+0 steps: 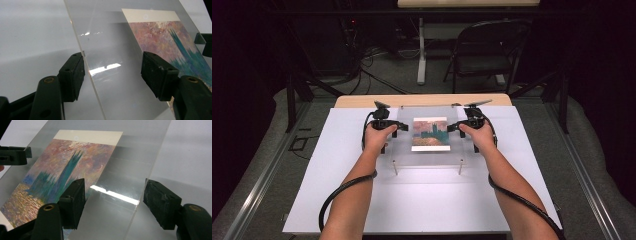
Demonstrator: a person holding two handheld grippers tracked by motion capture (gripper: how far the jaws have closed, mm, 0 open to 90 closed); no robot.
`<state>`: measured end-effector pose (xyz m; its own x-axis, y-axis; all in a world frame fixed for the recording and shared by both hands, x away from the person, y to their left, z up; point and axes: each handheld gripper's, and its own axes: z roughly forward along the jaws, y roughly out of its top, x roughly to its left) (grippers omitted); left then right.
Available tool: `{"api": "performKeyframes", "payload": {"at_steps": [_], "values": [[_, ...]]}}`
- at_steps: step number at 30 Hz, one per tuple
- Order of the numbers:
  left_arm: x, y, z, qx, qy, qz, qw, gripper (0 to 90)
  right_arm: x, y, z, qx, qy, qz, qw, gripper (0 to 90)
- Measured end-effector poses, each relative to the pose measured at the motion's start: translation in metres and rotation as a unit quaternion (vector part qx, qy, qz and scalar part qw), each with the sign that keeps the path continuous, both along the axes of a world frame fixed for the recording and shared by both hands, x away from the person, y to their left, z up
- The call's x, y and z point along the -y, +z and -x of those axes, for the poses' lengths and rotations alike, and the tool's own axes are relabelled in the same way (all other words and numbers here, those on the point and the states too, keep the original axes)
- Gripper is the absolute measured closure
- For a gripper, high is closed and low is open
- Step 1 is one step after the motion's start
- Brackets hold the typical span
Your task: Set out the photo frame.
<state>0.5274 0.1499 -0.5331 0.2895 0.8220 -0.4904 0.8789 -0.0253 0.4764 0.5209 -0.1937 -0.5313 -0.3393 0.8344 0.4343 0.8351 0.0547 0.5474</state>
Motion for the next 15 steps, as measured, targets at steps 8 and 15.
{"api": "performKeyframes", "payload": {"at_steps": [8,15], "values": [[-0.0008,-0.0002,0.0010,0.003,0.004,0.004,1.0000,38.6,0.0008,0.0020,-0.0004,-0.003,-0.002,0.003,1.0000,36.4],[-0.0023,0.0000,0.0013,0.005,0.003,0.006,1.0000,39.7,0.0010,0.0019,0.0008,-0.002,-0.006,0.001,1.0000,36.6]]}}
